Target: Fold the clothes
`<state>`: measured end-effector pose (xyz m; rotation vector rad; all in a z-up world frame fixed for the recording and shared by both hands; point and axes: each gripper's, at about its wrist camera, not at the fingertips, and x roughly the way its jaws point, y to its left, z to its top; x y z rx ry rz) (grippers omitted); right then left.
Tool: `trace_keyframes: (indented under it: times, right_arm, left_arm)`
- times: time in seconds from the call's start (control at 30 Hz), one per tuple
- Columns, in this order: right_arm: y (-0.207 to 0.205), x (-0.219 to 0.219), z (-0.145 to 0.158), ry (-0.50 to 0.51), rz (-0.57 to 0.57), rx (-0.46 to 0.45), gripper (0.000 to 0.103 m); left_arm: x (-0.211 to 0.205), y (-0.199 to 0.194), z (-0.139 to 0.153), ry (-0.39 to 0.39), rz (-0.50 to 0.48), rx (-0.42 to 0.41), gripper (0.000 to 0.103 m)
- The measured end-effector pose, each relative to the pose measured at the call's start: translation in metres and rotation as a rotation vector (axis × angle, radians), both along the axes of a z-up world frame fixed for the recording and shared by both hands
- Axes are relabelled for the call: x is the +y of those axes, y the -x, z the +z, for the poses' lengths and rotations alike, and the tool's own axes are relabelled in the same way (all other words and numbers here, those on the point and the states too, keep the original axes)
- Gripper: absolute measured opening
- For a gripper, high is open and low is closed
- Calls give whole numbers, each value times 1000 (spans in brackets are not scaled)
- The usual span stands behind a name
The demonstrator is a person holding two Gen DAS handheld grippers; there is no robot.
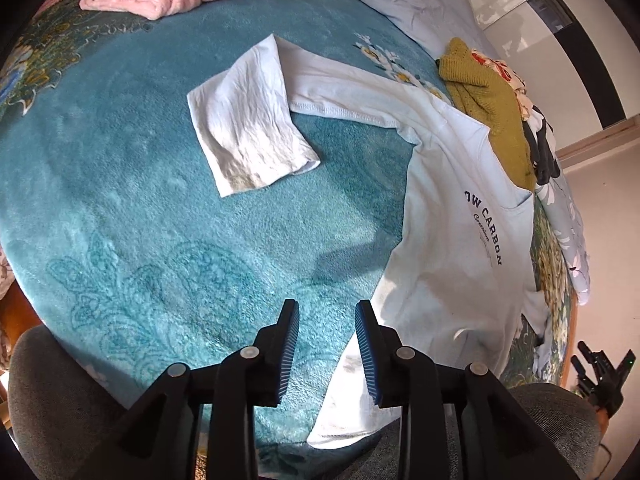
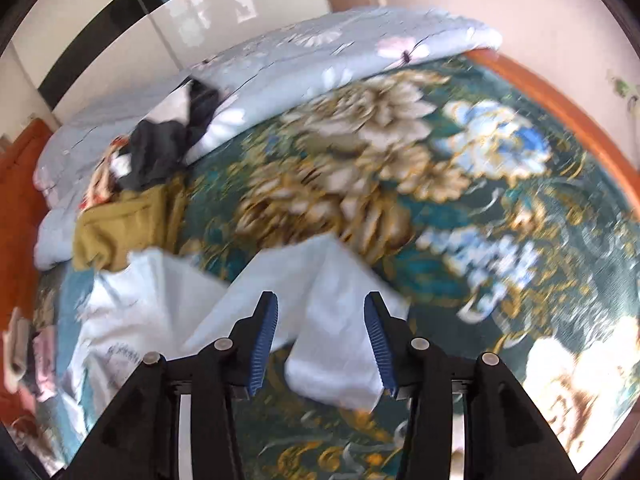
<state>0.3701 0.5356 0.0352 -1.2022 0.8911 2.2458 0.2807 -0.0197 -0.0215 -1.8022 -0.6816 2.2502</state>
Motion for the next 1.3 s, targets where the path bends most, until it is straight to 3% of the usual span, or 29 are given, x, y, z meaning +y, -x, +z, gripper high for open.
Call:
trace_keyframes:
  times: [0.1,0.17,0.27,0.37,0.47,0.67,0.7,0.77,0.8,0.87,1.07,1.17,1.3]
  right_arm:
    - [-2,-70,-47,232,159,-14,46]
    - [-2,-112,-74,329,221,-33,46]
    - [-4,-150,-102,463,198,-29,46]
    - [-4,-164,-111,507,139,-10,47]
    - [2,-170,-110,514,112,-23,49]
    - [16,-190,-109,478,169,-71,48]
    - [17,-191,-109,462,165,-83,45]
    - [19,-193,-109,439,151,-109,29]
    - [19,-192,-110,439,139,-121,11]
    - [19,-191,-111,439,129,-130,6]
    - [13,-185,-78,289,161,-92,3]
    - [6,-173,-70,246,174,-100,3]
    - [8,-176,-88,269,213,-147,3]
  left_arm:
    - [8,-2,-14,-44,-79,-49,32]
    - [13,-4,-22,-58,-125,-77,32]
    - [20,-5,-34,-66,-169,-117,32]
    - [24,-5,-40,-69,-173,-113,32]
    - [23,-5,-41,-94,-151,-110,32]
    - [24,-12,-45,-192,-139,-123,30]
    - [23,-13,-45,-200,-132,-125,30]
    - [21,-13,-46,-216,-118,-122,27]
    - [22,-14,-44,-218,-118,-114,13]
    - [24,-17,-39,-188,-129,-86,2]
    - [-9,-18,-10,-15,-85,34,1]
    - [-33,-23,-16,-16,-62,7,1]
    - [-28,-25,-34,31,-70,-26,1]
